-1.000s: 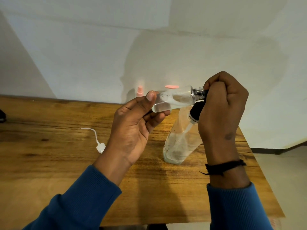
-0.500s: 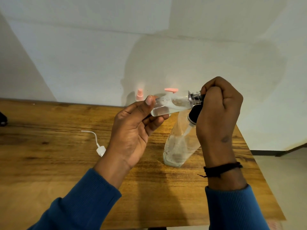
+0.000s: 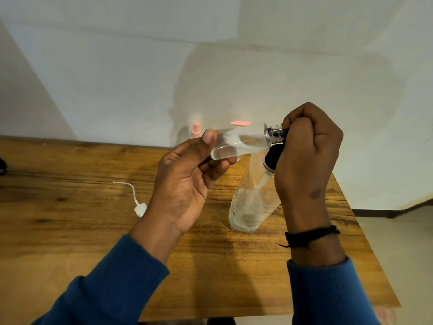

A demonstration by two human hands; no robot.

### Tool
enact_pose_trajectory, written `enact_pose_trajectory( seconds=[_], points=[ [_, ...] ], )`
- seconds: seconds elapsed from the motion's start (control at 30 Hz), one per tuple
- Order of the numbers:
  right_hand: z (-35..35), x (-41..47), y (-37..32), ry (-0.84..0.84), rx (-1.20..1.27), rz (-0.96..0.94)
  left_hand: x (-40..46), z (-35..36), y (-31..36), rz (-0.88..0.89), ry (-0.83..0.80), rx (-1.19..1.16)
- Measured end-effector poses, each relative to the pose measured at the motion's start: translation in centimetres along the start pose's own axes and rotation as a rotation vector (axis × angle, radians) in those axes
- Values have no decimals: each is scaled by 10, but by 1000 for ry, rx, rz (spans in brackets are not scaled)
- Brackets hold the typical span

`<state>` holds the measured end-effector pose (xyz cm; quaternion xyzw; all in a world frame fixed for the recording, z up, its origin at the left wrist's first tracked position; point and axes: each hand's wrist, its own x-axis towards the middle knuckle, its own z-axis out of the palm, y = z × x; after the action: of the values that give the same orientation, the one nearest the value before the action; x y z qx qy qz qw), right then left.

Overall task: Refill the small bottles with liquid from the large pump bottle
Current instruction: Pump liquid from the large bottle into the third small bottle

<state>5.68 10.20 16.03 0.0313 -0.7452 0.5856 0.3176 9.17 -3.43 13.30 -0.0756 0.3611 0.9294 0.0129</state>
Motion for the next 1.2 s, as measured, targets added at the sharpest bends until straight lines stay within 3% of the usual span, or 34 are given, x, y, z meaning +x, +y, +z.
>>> enact_pose_trajectory(
  seconds=[1.2],
  points=[
    [-4, 3, -3, -1, -36, -27, 1, 2, -1, -2, -24, 5]
  ],
)
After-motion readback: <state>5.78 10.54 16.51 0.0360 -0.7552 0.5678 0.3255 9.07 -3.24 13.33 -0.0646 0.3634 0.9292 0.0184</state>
